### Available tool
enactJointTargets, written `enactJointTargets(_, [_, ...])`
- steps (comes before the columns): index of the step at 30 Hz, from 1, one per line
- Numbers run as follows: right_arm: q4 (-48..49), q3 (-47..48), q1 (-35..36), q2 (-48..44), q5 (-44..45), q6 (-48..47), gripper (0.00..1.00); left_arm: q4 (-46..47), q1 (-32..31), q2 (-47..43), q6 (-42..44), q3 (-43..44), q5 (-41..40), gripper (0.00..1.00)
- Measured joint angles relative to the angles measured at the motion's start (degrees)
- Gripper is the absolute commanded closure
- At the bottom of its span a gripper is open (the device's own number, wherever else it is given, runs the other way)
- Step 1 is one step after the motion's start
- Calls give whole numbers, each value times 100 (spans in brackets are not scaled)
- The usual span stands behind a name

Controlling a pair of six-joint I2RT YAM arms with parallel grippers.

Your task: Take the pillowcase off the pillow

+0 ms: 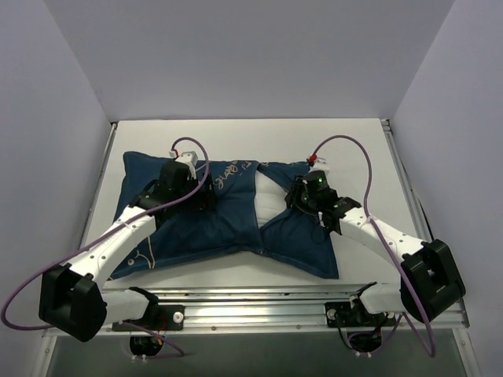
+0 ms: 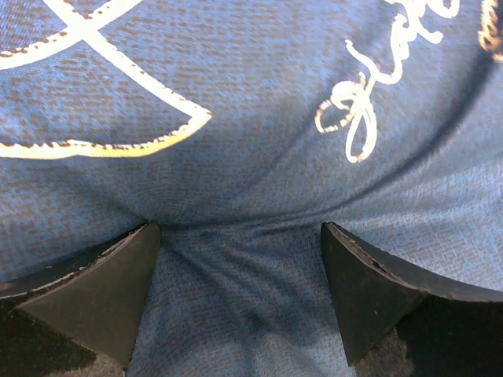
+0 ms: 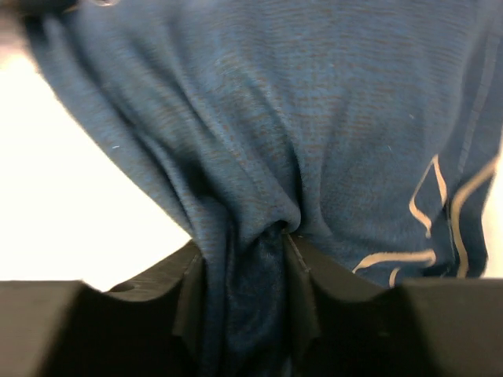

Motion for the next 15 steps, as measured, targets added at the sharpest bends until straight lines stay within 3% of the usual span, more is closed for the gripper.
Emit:
enactJointTargets(6, [289,-118,-101,-289,-807,-225,78,-85,-535,-776,323,-70,-286,6])
enactJointTargets(10, [350,-118,-7,-321,-946,-361,79,-136,-1589,-1091,566,177,-592,6])
enactJointTargets(15, [400,-118,289,-321,-946,-442,78,-125,-3003,-428,1056,1270,-1158,6])
